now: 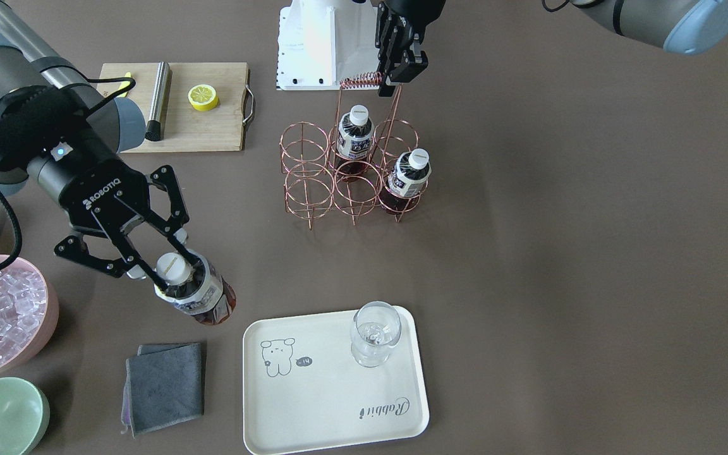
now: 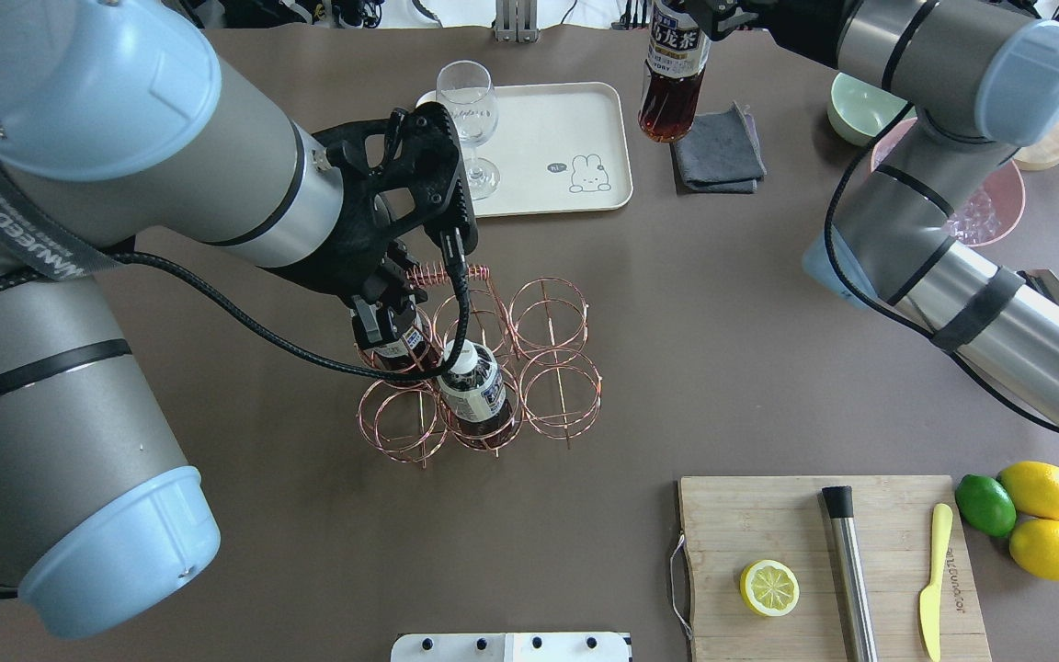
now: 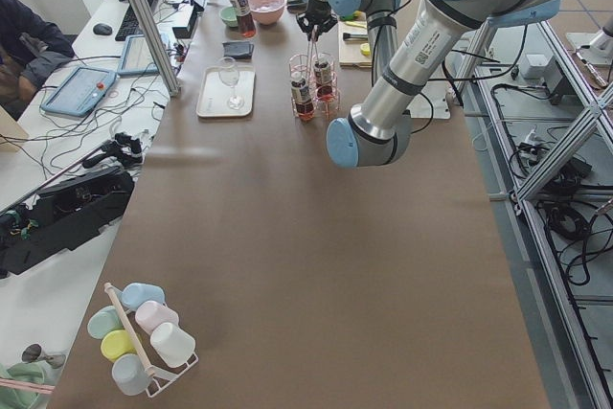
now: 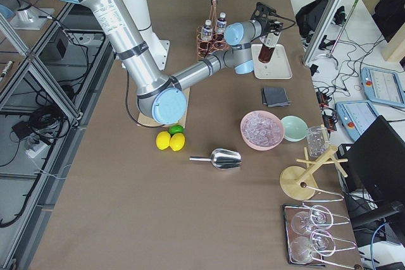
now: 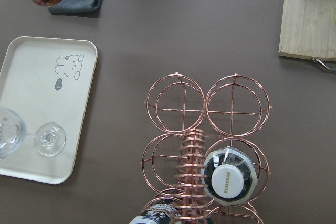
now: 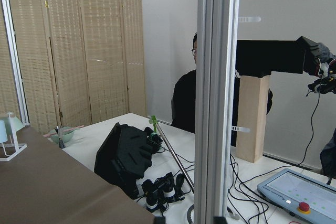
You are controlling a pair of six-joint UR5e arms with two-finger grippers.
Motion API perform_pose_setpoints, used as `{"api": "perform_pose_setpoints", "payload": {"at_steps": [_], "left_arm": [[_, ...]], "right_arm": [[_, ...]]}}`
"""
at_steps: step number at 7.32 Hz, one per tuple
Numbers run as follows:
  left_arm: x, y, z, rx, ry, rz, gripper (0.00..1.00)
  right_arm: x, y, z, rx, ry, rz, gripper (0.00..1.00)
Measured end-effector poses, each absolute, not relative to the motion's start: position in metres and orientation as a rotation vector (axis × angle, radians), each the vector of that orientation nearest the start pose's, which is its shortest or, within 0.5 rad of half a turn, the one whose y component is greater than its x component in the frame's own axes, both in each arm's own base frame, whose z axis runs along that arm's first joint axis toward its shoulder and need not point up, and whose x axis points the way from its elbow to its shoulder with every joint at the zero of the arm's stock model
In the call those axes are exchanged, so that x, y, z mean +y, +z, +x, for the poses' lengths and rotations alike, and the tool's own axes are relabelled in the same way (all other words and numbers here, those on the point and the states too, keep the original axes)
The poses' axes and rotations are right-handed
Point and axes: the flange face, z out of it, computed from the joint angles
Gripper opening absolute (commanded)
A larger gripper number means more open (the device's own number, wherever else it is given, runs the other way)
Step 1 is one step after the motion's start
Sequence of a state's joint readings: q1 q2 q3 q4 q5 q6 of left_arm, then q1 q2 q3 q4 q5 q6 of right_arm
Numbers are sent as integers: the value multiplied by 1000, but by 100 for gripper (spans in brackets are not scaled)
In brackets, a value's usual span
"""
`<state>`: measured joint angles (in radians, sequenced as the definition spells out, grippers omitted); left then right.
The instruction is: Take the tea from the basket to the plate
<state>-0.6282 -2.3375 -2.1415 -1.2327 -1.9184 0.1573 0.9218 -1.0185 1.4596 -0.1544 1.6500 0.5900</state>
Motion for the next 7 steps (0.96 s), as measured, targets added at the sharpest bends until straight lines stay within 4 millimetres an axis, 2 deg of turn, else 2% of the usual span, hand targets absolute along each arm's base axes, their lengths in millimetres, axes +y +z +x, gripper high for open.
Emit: {"api": "perform_pose_setpoints", "payload": {"at_steps": [2,3,5,7], "left_arm": [[-397,55,344,682,1155,860,0],[-408,59,330,657,1155,870,0],[-437,81,290,629,1174,863,0],[-466,119,241,612,1195,834,0]], "right_arm": [[-638,219,-307,-1085,-33,1468,0],[-648,213,-318,-1074,-3,1467,0],[-650,210,-359,-1062,59,1482,0],[-649,222,-392,-1067,98,1503,0]]}}
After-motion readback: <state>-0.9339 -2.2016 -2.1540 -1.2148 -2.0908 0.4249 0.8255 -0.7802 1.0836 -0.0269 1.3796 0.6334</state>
